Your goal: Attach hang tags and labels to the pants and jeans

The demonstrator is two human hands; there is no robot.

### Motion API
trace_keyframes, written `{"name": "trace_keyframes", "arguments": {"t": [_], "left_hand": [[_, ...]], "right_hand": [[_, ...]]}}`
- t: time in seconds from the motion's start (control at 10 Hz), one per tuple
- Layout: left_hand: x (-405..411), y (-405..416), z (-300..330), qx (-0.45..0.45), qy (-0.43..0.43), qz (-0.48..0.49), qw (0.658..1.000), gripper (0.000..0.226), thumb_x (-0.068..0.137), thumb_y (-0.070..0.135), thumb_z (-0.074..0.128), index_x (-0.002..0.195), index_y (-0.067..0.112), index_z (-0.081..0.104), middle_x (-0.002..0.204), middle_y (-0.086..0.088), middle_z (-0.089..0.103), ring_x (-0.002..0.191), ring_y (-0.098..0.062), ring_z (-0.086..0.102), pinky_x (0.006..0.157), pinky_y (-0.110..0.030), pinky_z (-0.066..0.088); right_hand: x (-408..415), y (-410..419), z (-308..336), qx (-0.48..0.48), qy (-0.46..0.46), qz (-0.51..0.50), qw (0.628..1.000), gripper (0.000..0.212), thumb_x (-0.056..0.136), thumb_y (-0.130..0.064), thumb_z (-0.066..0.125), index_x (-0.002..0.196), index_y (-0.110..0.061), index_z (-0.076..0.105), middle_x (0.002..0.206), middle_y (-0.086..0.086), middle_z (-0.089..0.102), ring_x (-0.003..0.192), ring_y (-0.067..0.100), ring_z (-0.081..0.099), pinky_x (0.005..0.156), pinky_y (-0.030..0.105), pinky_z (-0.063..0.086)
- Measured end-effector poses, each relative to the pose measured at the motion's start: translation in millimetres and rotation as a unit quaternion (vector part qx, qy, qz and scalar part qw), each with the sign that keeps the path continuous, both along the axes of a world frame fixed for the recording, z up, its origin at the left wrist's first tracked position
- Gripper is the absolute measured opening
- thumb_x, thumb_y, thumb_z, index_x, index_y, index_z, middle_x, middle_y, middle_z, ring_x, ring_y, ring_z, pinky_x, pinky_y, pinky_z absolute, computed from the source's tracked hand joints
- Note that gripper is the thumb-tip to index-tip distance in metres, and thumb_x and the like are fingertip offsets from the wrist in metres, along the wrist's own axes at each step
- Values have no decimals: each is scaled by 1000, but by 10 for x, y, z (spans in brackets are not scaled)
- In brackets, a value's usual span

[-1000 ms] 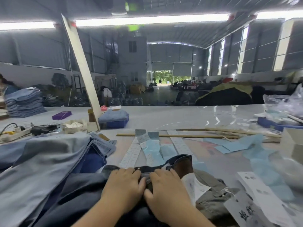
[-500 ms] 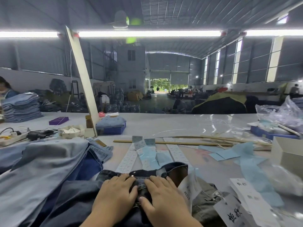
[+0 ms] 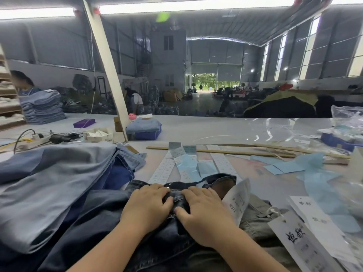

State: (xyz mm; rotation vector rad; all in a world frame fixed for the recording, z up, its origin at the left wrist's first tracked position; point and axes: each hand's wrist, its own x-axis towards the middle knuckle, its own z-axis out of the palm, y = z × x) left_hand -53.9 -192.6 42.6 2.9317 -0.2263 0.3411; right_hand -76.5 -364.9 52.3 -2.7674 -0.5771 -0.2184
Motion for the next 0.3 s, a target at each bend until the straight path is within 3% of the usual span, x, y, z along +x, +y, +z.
{"name": "trace_keyframes", "arguments": {"t": [0.3], "left_hand": [[-26, -11, -5, -12, -21, 4, 1000, 41, 96, 47, 40, 131, 34, 55, 136, 12, 55, 121, -14, 49, 102, -37, 38]], "right_hand": [[-27, -4, -30, 21, -18, -1, 1000, 52, 92, -55, 31, 134, -26, 45, 136, -5, 46, 130, 18, 34, 117, 37, 14]]}}
